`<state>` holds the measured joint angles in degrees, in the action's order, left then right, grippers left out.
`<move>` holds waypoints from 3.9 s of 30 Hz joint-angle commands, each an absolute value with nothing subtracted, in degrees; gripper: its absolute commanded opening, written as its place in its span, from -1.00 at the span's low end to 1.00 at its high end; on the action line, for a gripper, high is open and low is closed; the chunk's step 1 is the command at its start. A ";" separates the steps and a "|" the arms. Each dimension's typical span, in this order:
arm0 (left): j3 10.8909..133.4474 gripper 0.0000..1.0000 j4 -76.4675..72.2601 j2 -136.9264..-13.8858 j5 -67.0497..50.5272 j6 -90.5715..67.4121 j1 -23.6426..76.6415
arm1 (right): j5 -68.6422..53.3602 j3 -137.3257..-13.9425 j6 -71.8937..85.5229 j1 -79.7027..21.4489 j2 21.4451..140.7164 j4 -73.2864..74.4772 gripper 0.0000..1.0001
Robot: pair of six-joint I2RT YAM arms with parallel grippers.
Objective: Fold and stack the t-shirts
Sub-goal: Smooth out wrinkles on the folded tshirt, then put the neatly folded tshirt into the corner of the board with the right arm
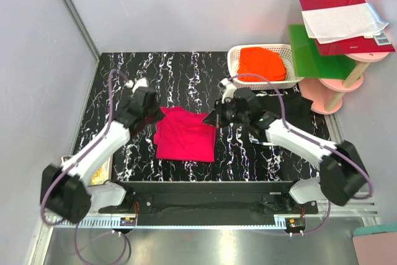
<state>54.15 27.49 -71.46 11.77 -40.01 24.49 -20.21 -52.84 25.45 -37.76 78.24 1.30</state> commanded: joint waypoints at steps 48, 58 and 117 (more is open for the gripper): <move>46.68 0.96 4.65 -68.66 -6.25 -40.69 16.08 | -16.97 -54.58 31.30 -35.77 91.77 -20.50 -0.08; 39.82 0.92 28.73 -63.71 5.82 -50.17 16.26 | -13.97 -46.51 33.92 -35.77 84.90 -3.70 0.66; 37.70 0.84 23.99 -76.20 0.88 -47.73 18.81 | 25.39 -56.86 21.71 -36.13 78.49 25.93 -1.00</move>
<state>36.27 23.11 -75.26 1.50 -48.93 18.50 17.47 -54.15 24.38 -37.91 82.72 23.00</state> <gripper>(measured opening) 0.922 0.031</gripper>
